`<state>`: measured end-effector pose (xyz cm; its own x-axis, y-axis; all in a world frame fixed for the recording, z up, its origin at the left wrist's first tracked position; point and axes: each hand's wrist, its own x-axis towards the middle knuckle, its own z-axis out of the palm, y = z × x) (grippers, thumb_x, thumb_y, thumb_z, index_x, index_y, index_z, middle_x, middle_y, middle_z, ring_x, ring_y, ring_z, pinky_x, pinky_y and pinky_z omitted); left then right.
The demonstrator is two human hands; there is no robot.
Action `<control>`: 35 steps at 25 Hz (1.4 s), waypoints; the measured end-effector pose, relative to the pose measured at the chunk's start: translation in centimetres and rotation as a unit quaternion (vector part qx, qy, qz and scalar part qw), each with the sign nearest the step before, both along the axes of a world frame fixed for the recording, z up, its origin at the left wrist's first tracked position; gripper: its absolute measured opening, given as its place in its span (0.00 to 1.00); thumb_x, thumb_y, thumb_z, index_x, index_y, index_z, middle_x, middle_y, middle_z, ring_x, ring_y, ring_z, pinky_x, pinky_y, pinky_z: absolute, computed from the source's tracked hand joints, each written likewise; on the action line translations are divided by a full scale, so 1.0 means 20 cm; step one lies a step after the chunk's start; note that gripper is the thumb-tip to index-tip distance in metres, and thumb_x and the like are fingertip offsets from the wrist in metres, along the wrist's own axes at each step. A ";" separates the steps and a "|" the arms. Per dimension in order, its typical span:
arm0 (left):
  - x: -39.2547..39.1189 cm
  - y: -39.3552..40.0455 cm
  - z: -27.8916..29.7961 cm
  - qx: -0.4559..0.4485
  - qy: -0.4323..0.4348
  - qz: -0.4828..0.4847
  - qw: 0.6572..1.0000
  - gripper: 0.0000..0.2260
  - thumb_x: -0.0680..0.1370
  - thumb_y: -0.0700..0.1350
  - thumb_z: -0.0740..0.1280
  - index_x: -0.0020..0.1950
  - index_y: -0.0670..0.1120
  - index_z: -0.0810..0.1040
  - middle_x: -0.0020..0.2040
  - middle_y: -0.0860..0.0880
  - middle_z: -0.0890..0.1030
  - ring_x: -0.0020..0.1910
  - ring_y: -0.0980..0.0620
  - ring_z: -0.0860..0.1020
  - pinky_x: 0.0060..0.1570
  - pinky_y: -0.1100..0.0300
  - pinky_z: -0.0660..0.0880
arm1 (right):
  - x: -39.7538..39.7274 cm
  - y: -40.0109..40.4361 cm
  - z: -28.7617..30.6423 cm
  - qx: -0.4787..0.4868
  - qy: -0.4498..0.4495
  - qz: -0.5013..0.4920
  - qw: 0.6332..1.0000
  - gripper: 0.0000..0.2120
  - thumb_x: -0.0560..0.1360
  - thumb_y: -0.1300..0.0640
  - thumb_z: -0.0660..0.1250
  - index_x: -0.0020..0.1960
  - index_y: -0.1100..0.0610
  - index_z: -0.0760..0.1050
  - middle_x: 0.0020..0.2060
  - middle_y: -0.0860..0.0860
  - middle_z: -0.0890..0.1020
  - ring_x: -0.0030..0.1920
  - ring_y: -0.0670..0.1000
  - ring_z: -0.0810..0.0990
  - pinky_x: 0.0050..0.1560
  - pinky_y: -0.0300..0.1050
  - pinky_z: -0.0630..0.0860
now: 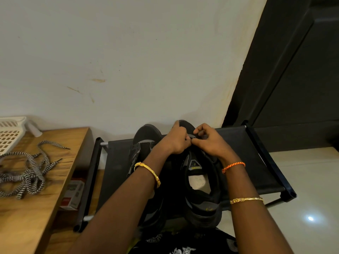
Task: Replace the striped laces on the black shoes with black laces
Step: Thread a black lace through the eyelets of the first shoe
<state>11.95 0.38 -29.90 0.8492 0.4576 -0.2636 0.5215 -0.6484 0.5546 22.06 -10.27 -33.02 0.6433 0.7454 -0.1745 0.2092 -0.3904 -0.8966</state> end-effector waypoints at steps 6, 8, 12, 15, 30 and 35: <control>-0.14 0.07 0.22 0.053 -0.078 0.043 0.995 0.04 0.76 0.42 0.67 0.43 0.43 0.80 0.74 0.43 0.65 0.75 0.49 0.59 0.68 0.59 0.56 | -0.06 0.03 -0.01 -0.040 -0.114 0.006 0.993 0.11 0.69 0.55 0.71 0.47 0.42 0.74 0.51 0.49 0.67 0.61 0.54 0.67 0.58 0.48 0.69; -0.23 0.12 0.29 0.056 -0.148 0.105 0.982 0.04 0.76 0.43 0.67 0.42 0.45 0.78 0.73 0.45 0.65 0.68 0.48 0.70 0.63 0.59 0.65 | -0.08 0.03 0.00 -0.042 -0.113 0.005 0.993 0.11 0.70 0.55 0.70 0.48 0.42 0.75 0.51 0.48 0.67 0.62 0.55 0.67 0.62 0.52 0.70; -0.36 0.06 0.38 -0.086 -0.398 0.287 0.867 0.06 0.79 0.44 0.64 0.42 0.47 0.77 0.54 0.52 0.80 0.44 0.57 0.81 0.43 0.63 0.79 | -0.10 0.00 0.04 -0.038 -0.105 -0.008 0.994 0.12 0.71 0.59 0.70 0.52 0.47 0.76 0.56 0.49 0.72 0.60 0.53 0.73 0.63 0.58 0.71; -0.36 -0.05 0.32 -0.157 -0.372 0.273 0.873 0.04 0.79 0.45 0.64 0.47 0.47 0.77 0.44 0.55 0.81 0.40 0.56 0.82 0.38 0.62 0.77 | -0.13 -0.02 0.17 0.142 -0.017 0.000 0.990 0.14 0.73 0.66 0.66 0.54 0.52 0.78 0.58 0.53 0.79 0.49 0.45 0.80 0.50 0.40 0.78; -0.22 -0.06 0.02 -0.236 -0.245 0.331 0.880 0.08 0.78 0.35 0.65 0.55 0.42 0.78 0.48 0.47 0.80 0.48 0.51 0.78 0.53 0.59 0.76 | -0.04 -0.02 0.22 0.117 -0.101 -0.071 0.985 0.06 0.74 0.62 0.67 0.40 0.56 0.79 0.33 0.47 0.78 0.31 0.41 0.73 0.33 0.33 0.69; -0.23 -0.02 0.00 -0.224 -0.158 0.303 0.913 0.11 0.76 0.34 0.65 0.58 0.41 0.79 0.55 0.43 0.80 0.54 0.49 0.78 0.59 0.52 0.76 | -0.10 0.05 0.07 -0.071 -0.236 -0.003 0.969 0.05 0.74 0.57 0.68 0.41 0.54 0.81 0.39 0.49 0.81 0.42 0.48 0.79 0.44 0.44 0.77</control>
